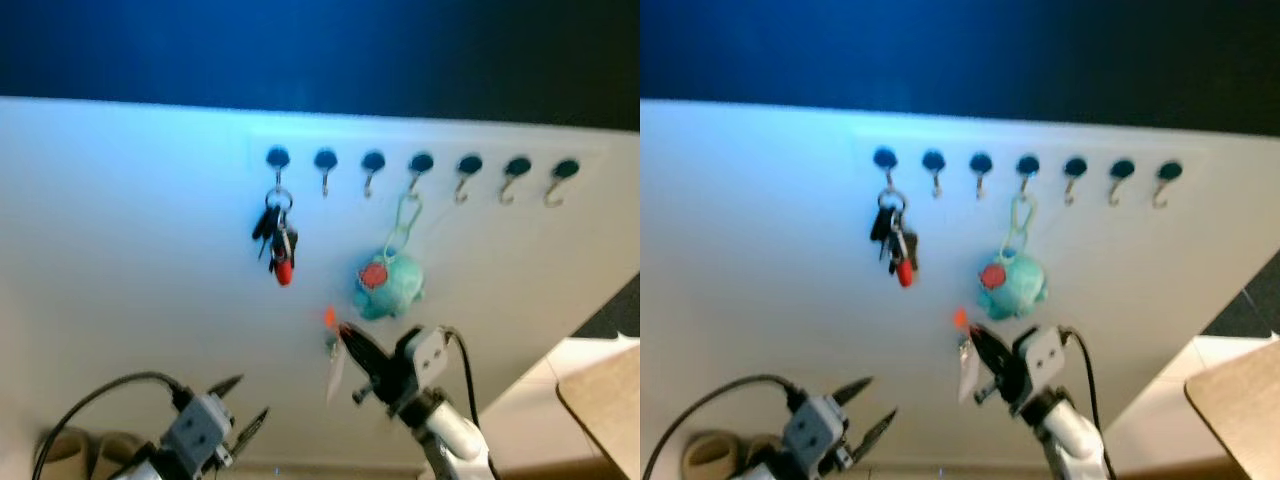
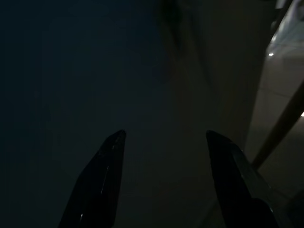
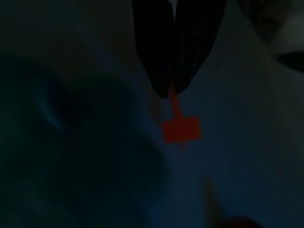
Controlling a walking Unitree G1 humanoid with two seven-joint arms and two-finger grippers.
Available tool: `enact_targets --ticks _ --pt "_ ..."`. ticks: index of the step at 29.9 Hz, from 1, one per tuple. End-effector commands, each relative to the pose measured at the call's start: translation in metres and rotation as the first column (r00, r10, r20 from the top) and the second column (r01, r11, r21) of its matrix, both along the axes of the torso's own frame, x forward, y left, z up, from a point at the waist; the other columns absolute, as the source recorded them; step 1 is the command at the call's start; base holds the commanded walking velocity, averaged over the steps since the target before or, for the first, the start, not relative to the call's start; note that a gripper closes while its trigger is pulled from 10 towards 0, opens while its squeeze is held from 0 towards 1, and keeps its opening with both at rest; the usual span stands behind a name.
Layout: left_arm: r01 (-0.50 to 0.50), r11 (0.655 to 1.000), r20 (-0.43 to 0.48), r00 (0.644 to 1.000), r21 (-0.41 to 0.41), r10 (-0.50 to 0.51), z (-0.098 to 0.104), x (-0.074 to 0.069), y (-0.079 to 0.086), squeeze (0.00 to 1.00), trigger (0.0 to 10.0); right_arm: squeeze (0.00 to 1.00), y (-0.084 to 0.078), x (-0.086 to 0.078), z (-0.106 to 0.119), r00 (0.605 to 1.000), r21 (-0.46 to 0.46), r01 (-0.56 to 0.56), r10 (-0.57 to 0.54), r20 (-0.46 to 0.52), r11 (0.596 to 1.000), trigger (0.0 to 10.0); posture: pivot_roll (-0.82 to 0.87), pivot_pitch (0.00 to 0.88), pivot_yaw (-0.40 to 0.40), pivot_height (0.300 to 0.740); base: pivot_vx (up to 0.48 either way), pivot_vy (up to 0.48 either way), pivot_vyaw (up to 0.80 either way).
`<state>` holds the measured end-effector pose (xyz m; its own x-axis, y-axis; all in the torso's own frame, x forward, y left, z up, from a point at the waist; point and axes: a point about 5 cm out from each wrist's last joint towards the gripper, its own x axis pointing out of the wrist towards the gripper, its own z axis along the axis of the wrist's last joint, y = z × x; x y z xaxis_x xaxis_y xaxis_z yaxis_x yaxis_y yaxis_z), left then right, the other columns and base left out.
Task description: Hang keys on a hook
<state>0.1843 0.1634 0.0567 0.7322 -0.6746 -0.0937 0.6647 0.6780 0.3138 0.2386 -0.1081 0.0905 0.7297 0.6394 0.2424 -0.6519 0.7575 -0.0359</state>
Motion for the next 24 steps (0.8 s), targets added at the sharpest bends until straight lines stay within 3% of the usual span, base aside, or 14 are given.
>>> enact_targets --ticks 1,9,13,15,21,22,24 --pt "0.035 0.999 -0.025 0.999 0.007 -0.035 0.001 -0.006 0.0 0.0 10.0 0.0 0.003 -0.007 0.002 0.999 0.001 -0.037 0.037 -0.005 0.999 10.0 0.05 0.072 -0.056 0.74 0.0 0.0 0.0" --pt "0.054 0.998 -0.026 0.998 -0.012 -0.054 0.012 -0.009 -0.004 0.0 10.0 0.0 0.009 -0.027 0.019 0.993 0.04 -0.117 0.117 -0.003 0.992 10.0 0.05 0.067 -0.051 0.74 0.0 0.0 0.0" --pt "0.044 0.999 -0.034 0.998 -0.01 -0.044 0.016 -0.01 -0.003 0.0 10.0 0.0 0.011 -0.027 0.03 0.992 0.05 -0.126 0.126 0.008 0.991 10.0 0.05 0.069 -0.051 0.74 0.0 0.0 0.0" --pt "0.048 0.999 -0.033 0.998 -0.011 -0.048 0.021 -0.009 -0.003 0.0 10.0 0.0 0.016 -0.026 0.05 0.988 0.084 -0.147 0.143 0.05 0.986 10.0 0.05 0.072 -0.054 0.74 0.0 0.0 0.0" --pt "0.048 0.999 -0.005 0.999 -0.018 -0.048 0.032 -0.006 -0.003 0.0 10.0 0.0 0.02 -0.024 0.071 0.983 0.108 -0.164 0.155 0.095 0.98 10.0 0.05 0.078 -0.055 0.74 0.0 0.0 0.0" --pt "0.01 0.997 0.018 1.0 -0.082 -0.009 0.043 0.0 -0.004 0.0 10.0 0.0 0.021 -0.02 0.081 0.983 0.133 -0.16 0.145 0.113 0.978 10.0 0.05 0.079 -0.054 0.74 0.0 0.0 0.0" --pt "-0.014 0.991 0.03 0.999 -0.129 0.018 0.051 0.003 -0.005 0.0 10.0 0.0 0.022 -0.018 0.088 0.982 0.151 -0.157 0.139 0.125 0.976 10.0 0.05 0.079 -0.054 0.74 0.0 0.0 0.0"
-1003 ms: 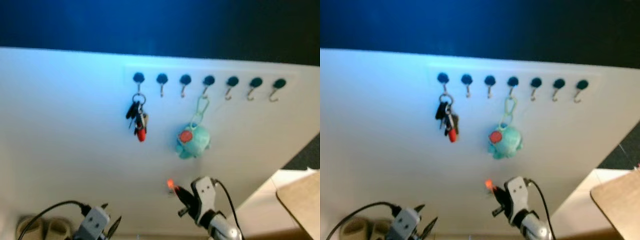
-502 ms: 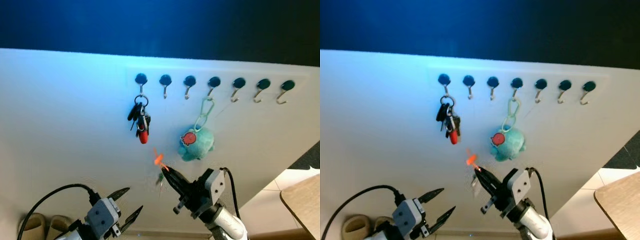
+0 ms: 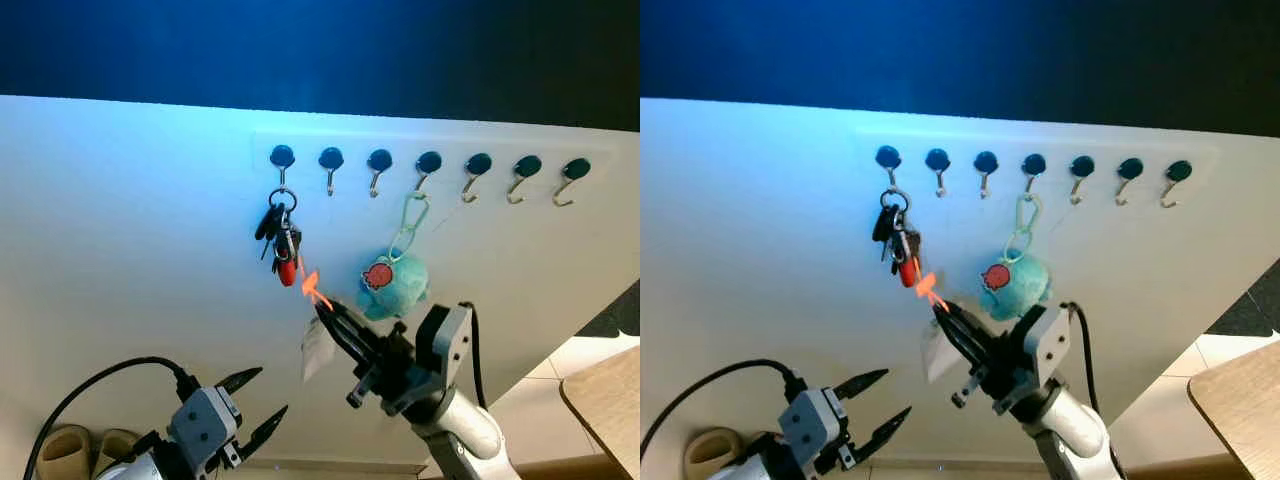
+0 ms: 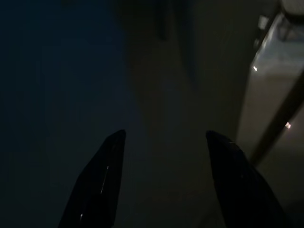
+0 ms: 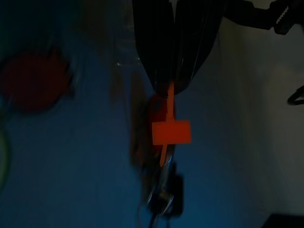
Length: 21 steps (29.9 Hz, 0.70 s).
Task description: Hang keys on a hook
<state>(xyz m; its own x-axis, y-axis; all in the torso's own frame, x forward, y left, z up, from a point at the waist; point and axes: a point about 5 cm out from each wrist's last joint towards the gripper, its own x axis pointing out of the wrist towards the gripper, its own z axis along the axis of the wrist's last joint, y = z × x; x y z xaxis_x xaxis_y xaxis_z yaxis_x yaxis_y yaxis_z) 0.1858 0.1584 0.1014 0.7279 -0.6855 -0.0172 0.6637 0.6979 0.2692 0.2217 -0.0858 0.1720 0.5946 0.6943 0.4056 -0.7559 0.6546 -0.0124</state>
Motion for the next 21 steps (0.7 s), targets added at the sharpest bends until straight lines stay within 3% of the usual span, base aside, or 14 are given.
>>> enact_targets --ticks 1,2,3,4,8,15,21 --pt "-0.03 0.992 0.032 0.999 -0.125 0.034 0.027 0.008 -0.004 0.0 10.0 0.0 -0.001 0.001 0.017 1.0 0.057 0.006 -0.007 0.03 0.998 10.0 0.05 0.082 -0.055 0.74 0.0 0.0 0.0" --pt "-0.021 0.984 0.046 0.998 -0.176 0.03 0.04 0.01 -0.008 0.0 10.0 0.0 -0.002 0.002 0.024 0.999 0.078 0.008 -0.011 0.045 0.997 10.0 0.05 0.082 -0.055 0.74 0.0 0.0 0.0" --pt "-0.021 0.984 0.046 0.998 -0.176 0.03 0.04 0.01 -0.008 0.0 10.0 0.0 -0.002 0.002 0.024 0.999 0.078 0.008 -0.011 0.045 0.997 10.0 0.05 0.082 -0.055 0.74 0.0 0.0 0.0" --pt "0.062 0.973 0.08 0.996 -0.223 -0.045 0.065 0.008 -0.02 0.0 10.0 0.0 -0.004 0.002 0.033 0.998 0.113 0.008 -0.015 0.062 0.994 10.0 0.05 0.085 -0.056 0.74 0.0 0.0 0.0" --pt "0.144 0.959 0.129 0.985 -0.243 -0.115 0.086 0.004 -0.032 0.0 10.0 0.0 -0.006 0.002 0.042 0.998 0.145 0.007 -0.017 0.067 0.989 10.0 0.05 0.087 -0.055 0.74 0.0 0.0 0.0" --pt "0.186 0.941 0.159 0.977 -0.283 -0.145 0.106 0.0 -0.04 0.0 10.0 0.0 -0.008 0.001 0.056 0.995 0.178 0.009 -0.026 0.092 0.984 10.0 0.05 0.091 -0.053 0.74 0.0 0.0 0.0" --pt "0.214 0.941 0.134 0.974 -0.263 -0.184 0.113 -0.005 -0.045 0.0 10.0 0.0 -0.01 -0.001 0.071 0.99 0.206 0.007 -0.035 0.134 0.979 10.0 0.06 0.095 -0.054 0.74 0.0 0.0 0.0"
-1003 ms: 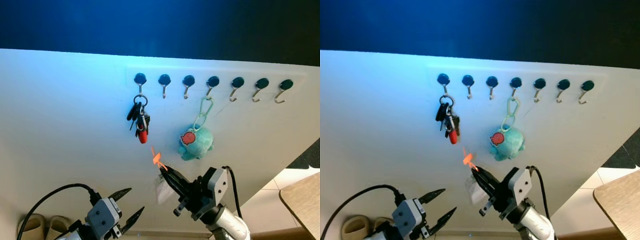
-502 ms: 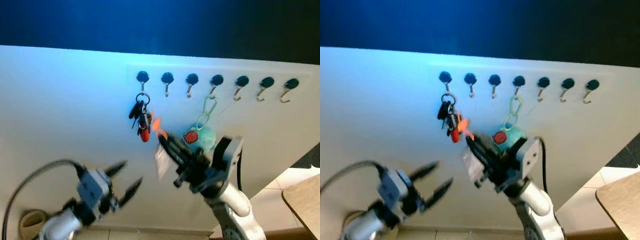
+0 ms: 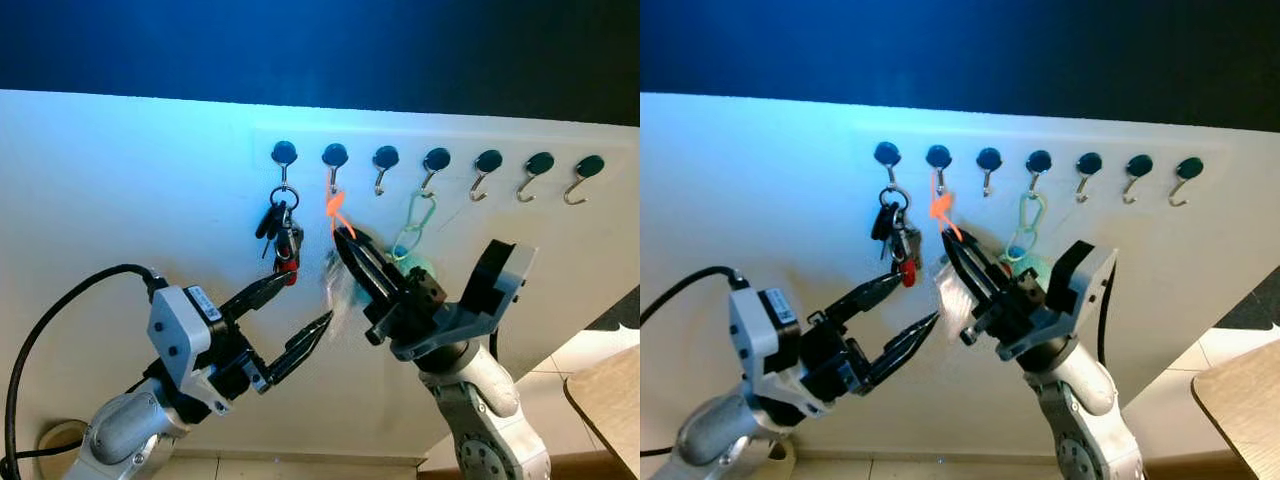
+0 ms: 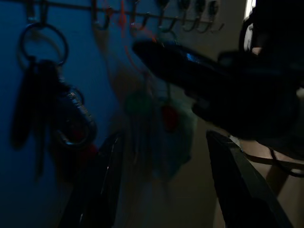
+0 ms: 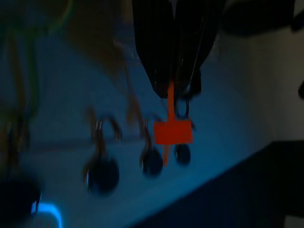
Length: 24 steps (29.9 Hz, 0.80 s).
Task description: Hang keys on a hook
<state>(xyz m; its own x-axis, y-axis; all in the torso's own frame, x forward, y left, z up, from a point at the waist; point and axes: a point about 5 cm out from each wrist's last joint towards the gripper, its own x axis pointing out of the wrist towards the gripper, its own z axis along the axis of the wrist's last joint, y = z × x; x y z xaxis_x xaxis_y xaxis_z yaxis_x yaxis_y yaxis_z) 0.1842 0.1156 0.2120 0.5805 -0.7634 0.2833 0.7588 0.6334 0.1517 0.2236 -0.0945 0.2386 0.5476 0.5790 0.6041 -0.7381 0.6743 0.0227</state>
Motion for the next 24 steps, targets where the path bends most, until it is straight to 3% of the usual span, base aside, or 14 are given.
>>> enact_targets --ticks 1,6,12,24 --pt "0.033 0.999 -0.008 0.999 0.04 -0.032 0.002 -0.005 -0.003 0.0 10.0 0.0 -0.001 -0.004 0.007 1.0 0.006 -0.01 0.01 0.024 1.0 10.0 0.06 0.096 -0.055 0.74 0.0 0.0 0.0" --pt "0.04 0.997 -0.018 0.999 0.072 -0.039 -0.001 -0.006 -0.004 0.0 10.0 0.0 -0.001 -0.006 0.011 0.998 -0.021 0.0 0.001 0.066 1.0 10.0 0.05 0.097 -0.057 0.74 0.0 0.0 0.0" --pt "0.042 0.996 -0.025 0.999 0.074 -0.041 0.0 -0.005 -0.006 0.0 10.0 0.0 -0.005 -0.007 0.012 0.988 -0.081 0.087 -0.075 0.138 0.993 10.0 0.05 0.097 -0.061 0.74 0.0 0.0 0.0" --pt "0.092 0.988 -0.049 0.995 0.121 -0.087 -0.002 -0.008 -0.01 0.0 10.0 0.0 -0.016 -0.006 0.0 0.964 -0.142 0.231 -0.206 0.169 0.963 10.0 0.05 0.1 -0.058 0.74 0.0 0.0 0.0"
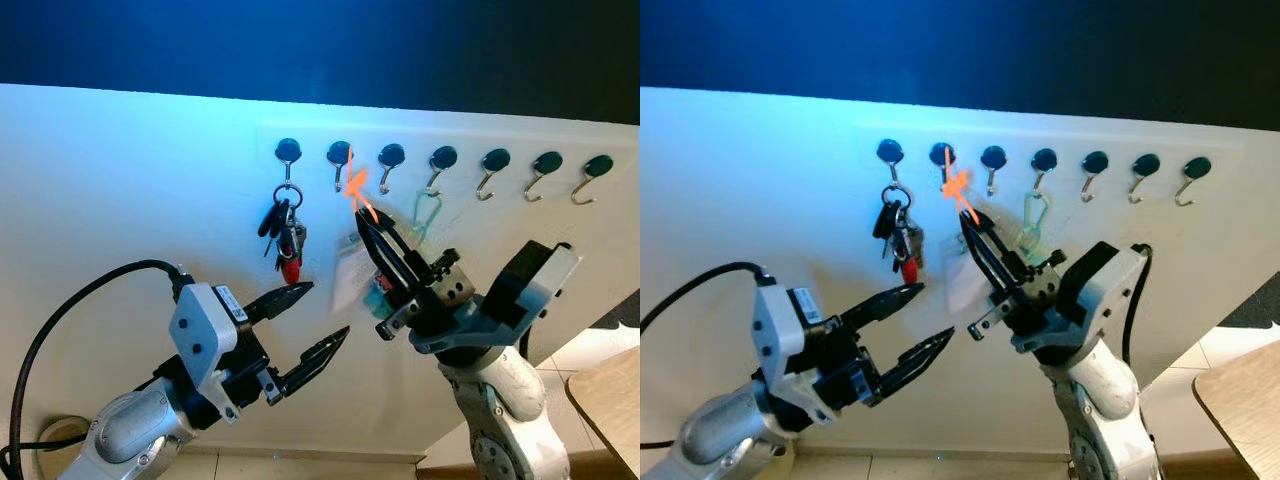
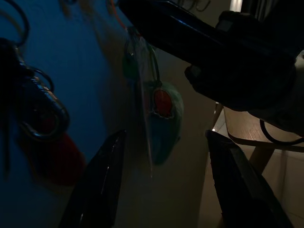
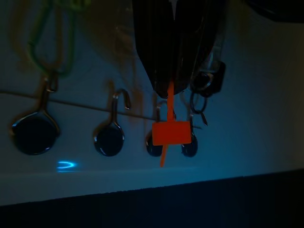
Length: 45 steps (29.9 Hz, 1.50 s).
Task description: Hang keys on a hook
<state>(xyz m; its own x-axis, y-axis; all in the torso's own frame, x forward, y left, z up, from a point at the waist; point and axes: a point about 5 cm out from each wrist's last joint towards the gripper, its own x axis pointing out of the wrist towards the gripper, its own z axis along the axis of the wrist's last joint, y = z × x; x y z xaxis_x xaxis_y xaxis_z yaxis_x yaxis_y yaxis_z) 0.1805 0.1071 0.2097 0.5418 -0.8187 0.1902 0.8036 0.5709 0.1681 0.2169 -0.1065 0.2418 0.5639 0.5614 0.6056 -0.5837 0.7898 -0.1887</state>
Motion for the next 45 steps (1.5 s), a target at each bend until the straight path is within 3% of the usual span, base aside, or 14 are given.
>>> enact_targets --ticks 1,10,23,31,45 --pt "0.033 0.999 0.0 0.999 0.041 -0.033 0.0 -0.005 -0.002 0.0 10.0 0.0 -0.006 0.0 -0.007 0.999 -0.021 0.045 -0.045 -0.003 0.999 10.0 0.06 0.101 -0.058 0.74 0.0 0.0 0.0" --pt "0.043 0.998 0.006 0.999 0.053 -0.043 0.001 -0.004 -0.004 0.0 10.0 0.0 -0.004 -0.004 -0.012 0.999 -0.03 0.048 -0.048 0.005 0.998 10.0 0.05 0.101 -0.055 0.74 0.0 0.0 0.0" --pt "0.035 0.999 0.043 0.998 0.028 -0.036 0.01 -0.002 -0.006 0.0 10.0 0.0 -0.007 0.001 0.005 0.998 0.09 0.046 -0.049 0.03 0.995 10.0 0.05 0.095 -0.054 0.74 0.0 0.0 0.0" --pt "0.034 0.999 0.044 0.998 0.015 -0.035 0.012 -0.001 -0.005 0.0 10.0 0.0 -0.006 -0.004 0.01 0.999 0.111 0.026 -0.031 0.044 0.993 10.0 0.05 0.099 -0.051 0.74 0.0 0.0 0.0" --pt "0.037 0.999 0.041 0.998 0.02 -0.037 0.013 -0.001 -0.006 0.0 10.0 0.0 -0.011 0.003 0.005 0.998 0.186 0.039 -0.03 -0.054 0.982 10.0 0.05 0.104 -0.05 0.74 0.0 0.0 0.0"
